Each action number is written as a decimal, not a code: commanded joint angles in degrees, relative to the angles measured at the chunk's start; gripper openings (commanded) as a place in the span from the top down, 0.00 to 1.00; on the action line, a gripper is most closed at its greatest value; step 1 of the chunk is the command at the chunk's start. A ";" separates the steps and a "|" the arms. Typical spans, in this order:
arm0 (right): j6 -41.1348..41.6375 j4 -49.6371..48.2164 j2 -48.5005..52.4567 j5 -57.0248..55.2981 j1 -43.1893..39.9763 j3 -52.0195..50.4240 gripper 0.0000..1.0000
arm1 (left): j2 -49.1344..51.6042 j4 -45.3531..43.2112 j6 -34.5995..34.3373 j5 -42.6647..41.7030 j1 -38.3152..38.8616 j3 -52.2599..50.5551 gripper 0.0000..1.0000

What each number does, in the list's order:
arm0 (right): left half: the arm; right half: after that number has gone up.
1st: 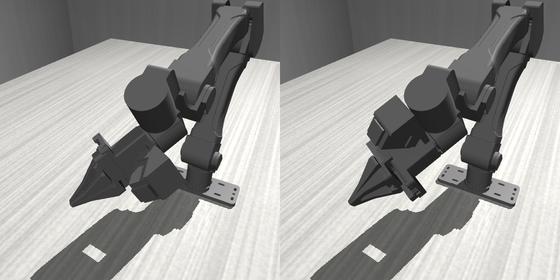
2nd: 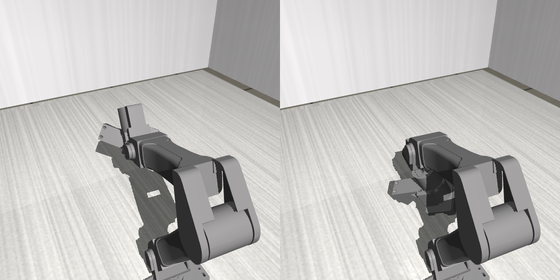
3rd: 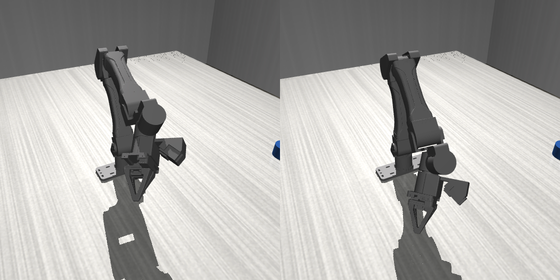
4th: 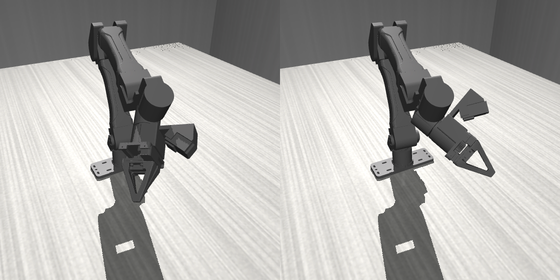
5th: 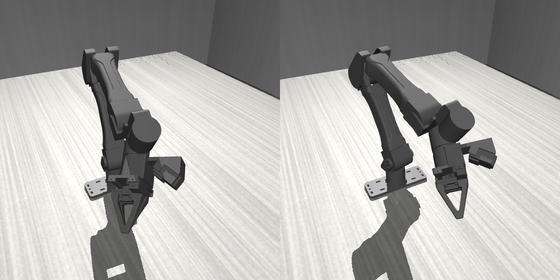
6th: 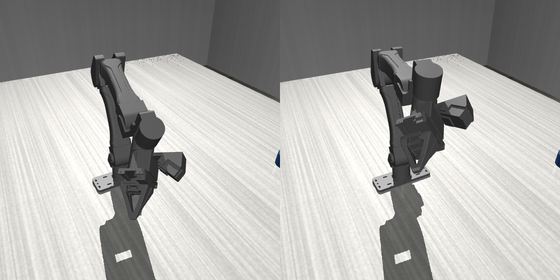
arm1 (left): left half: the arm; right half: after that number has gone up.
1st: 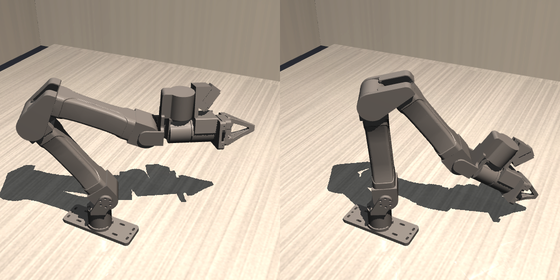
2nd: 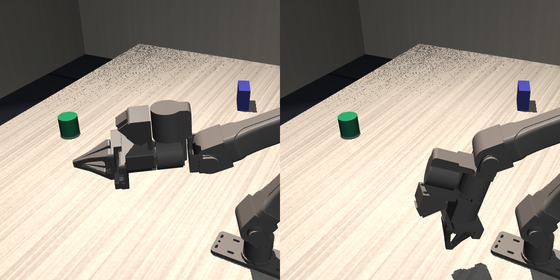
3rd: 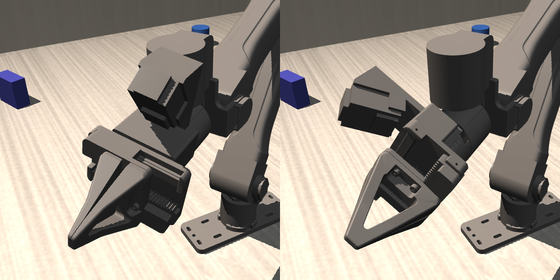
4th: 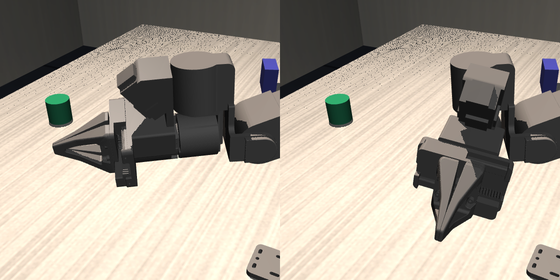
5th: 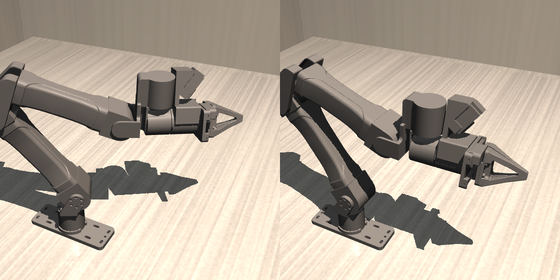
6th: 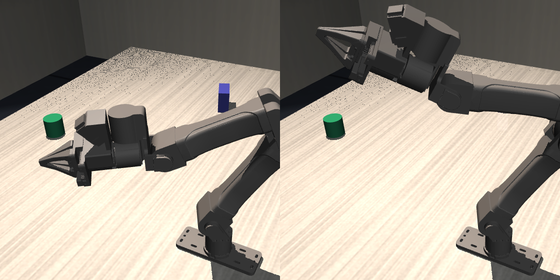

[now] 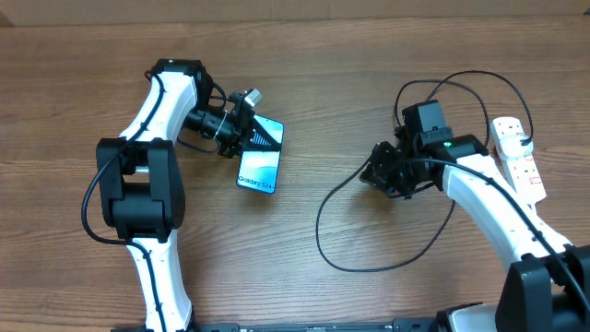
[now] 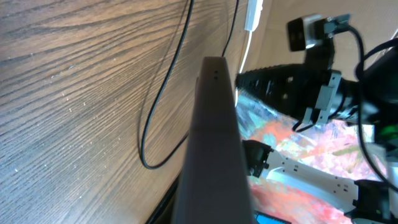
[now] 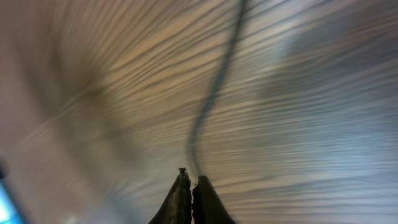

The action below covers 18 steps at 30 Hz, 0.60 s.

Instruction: Plug charger to phone and switch on socket

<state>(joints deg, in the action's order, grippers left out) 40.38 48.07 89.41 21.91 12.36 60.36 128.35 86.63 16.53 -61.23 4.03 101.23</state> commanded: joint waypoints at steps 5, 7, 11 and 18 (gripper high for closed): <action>-1.64 2.86 -1.20 -14.45 0.07 3.08 0.96 | -1.88 -2.36 1.92 -3.54 0.13 -4.52 0.96; -1.66 2.89 -1.20 -14.53 0.31 3.04 0.94 | -1.88 -3.80 1.92 -4.13 0.13 -5.62 0.96; -1.70 2.67 -1.20 -14.56 1.33 3.04 0.88 | -1.88 -5.60 1.92 -6.60 0.15 -7.15 0.96; -1.68 0.68 -1.20 -14.19 2.27 3.02 0.68 | -1.88 -10.14 1.92 -16.17 0.17 -10.64 0.96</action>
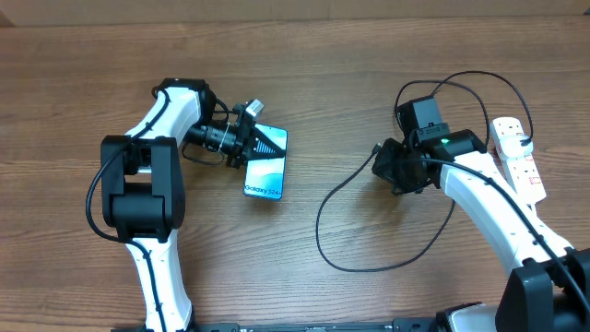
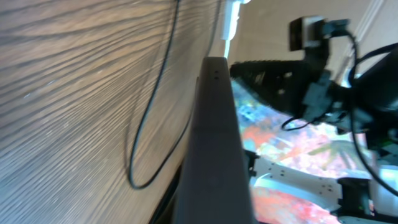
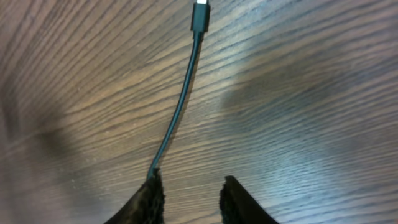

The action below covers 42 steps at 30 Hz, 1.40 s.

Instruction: Plug charger to phone and switch on socket

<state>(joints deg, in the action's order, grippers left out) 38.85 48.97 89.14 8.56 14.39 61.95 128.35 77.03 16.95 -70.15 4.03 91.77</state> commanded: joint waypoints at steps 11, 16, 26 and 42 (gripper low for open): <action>7.78 -1.97 2.34 -11.50 1.73 1.01 0.59 | -1.88 -3.43 1.51 -7.21 0.22 -5.05 0.96; 7.85 -8.70 7.52 -11.52 1.73 1.01 0.59 | -1.88 -3.43 1.51 -6.93 0.24 -5.05 0.96; 7.63 -15.13 15.50 -11.50 1.73 1.01 0.04 | -1.88 -3.43 1.46 -6.12 0.68 -5.05 0.96; 7.63 -15.54 15.50 -11.50 1.73 1.01 0.00 | -1.88 -3.89 1.03 -5.95 0.66 -5.05 0.96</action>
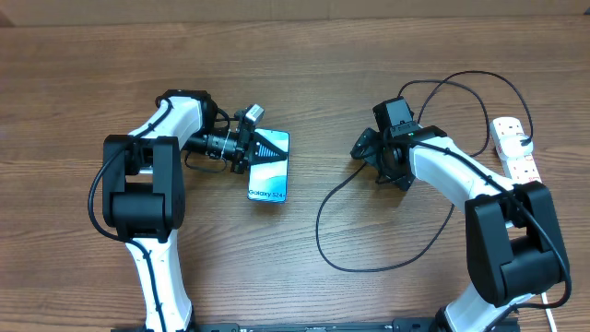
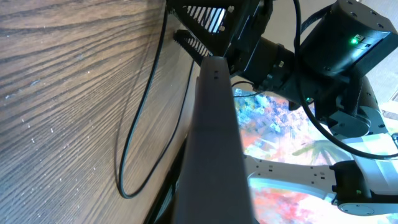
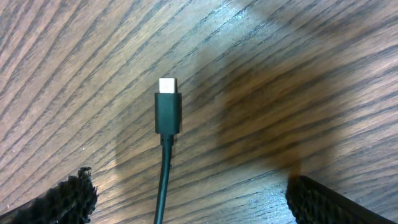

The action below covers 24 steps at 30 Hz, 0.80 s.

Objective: Plug charger to phone and switch on socket
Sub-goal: 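Hold the phone on its edge with the left gripper, right gripper over cable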

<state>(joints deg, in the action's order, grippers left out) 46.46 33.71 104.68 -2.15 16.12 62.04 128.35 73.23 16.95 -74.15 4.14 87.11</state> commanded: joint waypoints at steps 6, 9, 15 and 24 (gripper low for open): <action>0.02 -0.28 -0.04 -0.79 0.00 0.92 0.00 | -1.88 -0.07 0.76 -2.32 0.55 -0.39 0.96; 0.02 -0.28 -0.04 -0.79 0.00 0.92 0.00 | -1.88 -0.07 -0.74 -2.38 0.55 -0.39 0.96; 0.02 -0.26 -0.04 -0.79 0.00 0.92 0.00 | -1.88 -0.07 -0.87 -2.34 0.59 -0.39 0.96; 0.02 -0.26 -0.04 -0.79 0.00 0.92 0.00 | -1.88 0.68 -0.90 -1.73 0.59 -0.39 0.96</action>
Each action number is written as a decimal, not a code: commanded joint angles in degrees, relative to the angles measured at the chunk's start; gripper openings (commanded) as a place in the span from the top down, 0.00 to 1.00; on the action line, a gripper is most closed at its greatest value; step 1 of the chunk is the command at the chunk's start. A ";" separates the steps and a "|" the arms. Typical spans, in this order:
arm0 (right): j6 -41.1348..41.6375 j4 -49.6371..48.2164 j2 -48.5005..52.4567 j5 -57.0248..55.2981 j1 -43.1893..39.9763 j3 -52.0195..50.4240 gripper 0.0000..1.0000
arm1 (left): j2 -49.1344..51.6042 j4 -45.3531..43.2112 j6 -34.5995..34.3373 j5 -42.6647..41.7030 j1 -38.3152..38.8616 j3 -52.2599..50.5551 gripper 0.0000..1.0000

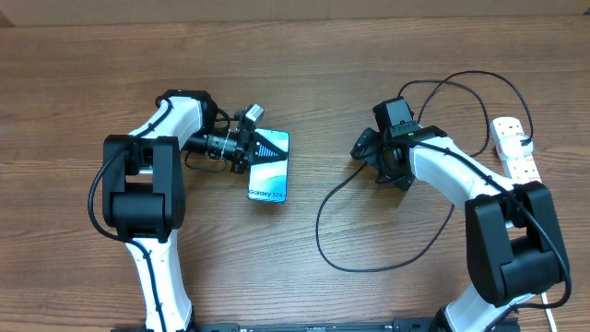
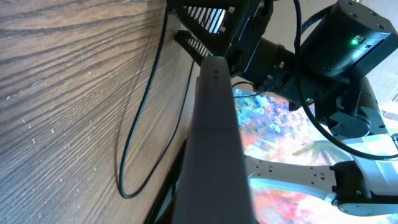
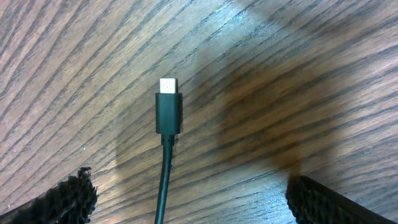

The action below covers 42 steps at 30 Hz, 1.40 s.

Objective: Plug charger to phone and switch on socket
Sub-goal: 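Hold the phone on its edge with the left gripper, right gripper over cable, then lower the right gripper and grasp the black USB-C plug behind its tip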

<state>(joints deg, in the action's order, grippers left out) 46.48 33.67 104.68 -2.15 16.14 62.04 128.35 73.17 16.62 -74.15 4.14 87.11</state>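
The phone [image 1: 268,169], its screen lit, lies on the table left of centre. My left gripper [image 1: 261,145] is shut on its far end. In the left wrist view the phone's dark edge [image 2: 214,137] fills the middle. The black charger cable [image 1: 322,231] loops across the table. Its plug [image 3: 168,112] lies flat on the wood with the metal tip pointing away. My right gripper [image 3: 189,202] hangs over the plug, open wide, with its fingers [image 3: 68,199] either side of the cable and not touching it. In the overhead view the right gripper [image 1: 376,159] hides the plug.
A white socket strip [image 1: 516,152] lies at the right edge, with the cable running to it in an arc [image 1: 461,78]. The wooden table [image 1: 304,65] stretches between the two arms.
At first my right gripper was shut low over the cable, and the left held the phone. Then the right jaws stood a little apart beside the cable, and the phone sat slightly further right. Later the right gripper was wide open above the plug, as now.
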 commanded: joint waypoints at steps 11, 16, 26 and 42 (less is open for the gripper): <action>0.00 -0.22 -0.04 -0.79 -0.02 0.92 0.00 | -1.88 -0.15 -0.59 -1.09 0.79 -0.39 0.96; 0.00 -0.22 -0.04 -0.79 -0.02 0.92 0.00 | -1.88 0.04 -0.57 -1.03 0.79 -0.39 0.96; 0.00 -0.24 -0.04 -0.79 -0.02 0.92 0.00 | -1.88 -0.85 -0.68 -1.07 0.81 -0.39 0.96; -0.31 -7.67 -0.04 9.14 -0.11 0.92 0.00 | -1.88 -1.25 -2.97 -0.22 0.76 -0.39 0.96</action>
<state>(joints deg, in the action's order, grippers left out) 46.46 26.13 104.68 4.14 16.12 62.26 128.35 71.94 14.72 -73.23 4.51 87.07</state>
